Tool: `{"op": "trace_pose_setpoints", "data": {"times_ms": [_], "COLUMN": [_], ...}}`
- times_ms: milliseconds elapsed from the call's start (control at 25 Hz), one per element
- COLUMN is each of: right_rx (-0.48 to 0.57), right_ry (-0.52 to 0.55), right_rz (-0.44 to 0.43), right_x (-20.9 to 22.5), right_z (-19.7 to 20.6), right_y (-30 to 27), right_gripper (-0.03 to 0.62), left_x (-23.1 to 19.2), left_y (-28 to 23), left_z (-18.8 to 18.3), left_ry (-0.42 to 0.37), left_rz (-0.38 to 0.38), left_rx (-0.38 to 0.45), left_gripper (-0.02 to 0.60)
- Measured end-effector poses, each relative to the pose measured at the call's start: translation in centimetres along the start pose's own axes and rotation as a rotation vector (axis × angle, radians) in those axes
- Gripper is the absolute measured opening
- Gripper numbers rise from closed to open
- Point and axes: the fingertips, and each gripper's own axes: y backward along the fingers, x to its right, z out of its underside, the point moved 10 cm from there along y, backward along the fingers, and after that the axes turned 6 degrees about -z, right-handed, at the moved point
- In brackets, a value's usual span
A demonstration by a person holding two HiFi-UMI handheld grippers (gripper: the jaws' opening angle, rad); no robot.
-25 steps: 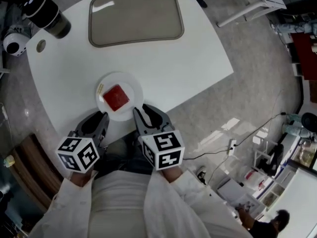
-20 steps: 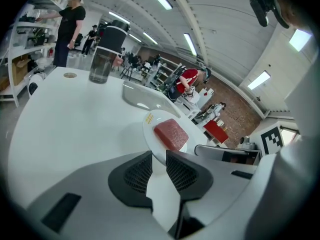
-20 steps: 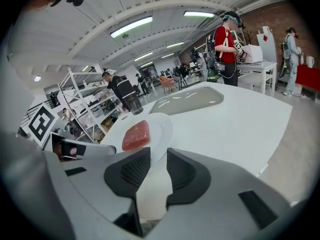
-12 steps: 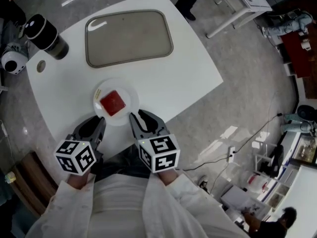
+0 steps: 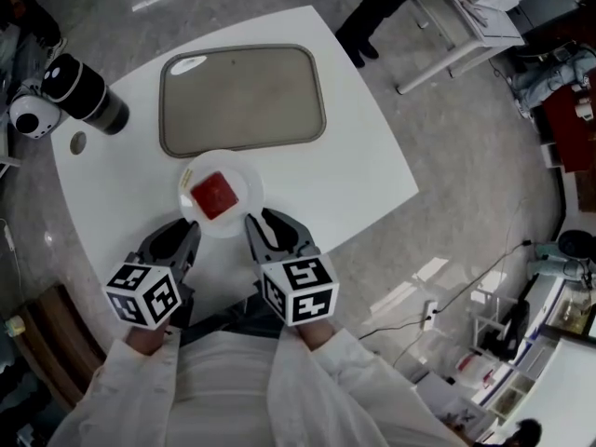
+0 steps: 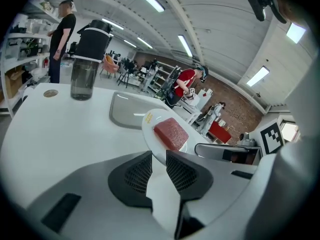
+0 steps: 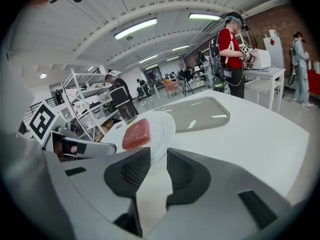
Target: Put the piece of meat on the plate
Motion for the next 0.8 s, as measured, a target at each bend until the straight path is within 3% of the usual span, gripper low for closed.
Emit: {"op": "trace_pose_setpoints", "data": {"times_ms": [360,800], "right_rx": [-0.025,-0.066], "right_ry": [0.033,0.038], "right_rz": [-0.058,-0.113], "right_x": [6.2,10.9], "right_z": [-5.5,-9.1], "right_y": [-2.8,-6.2], "right_gripper": [0.109,0.109], "left_x": [1.7,2.2], "left_y": [-5.6,-10.2], "left_z": [-5.0,-8.1], "left_ry": [0.019,0.064], "left_rz": [-0.046,-0.109], "left_rx": [0.025,0.049], "left_gripper": [0.089,0.089]}}
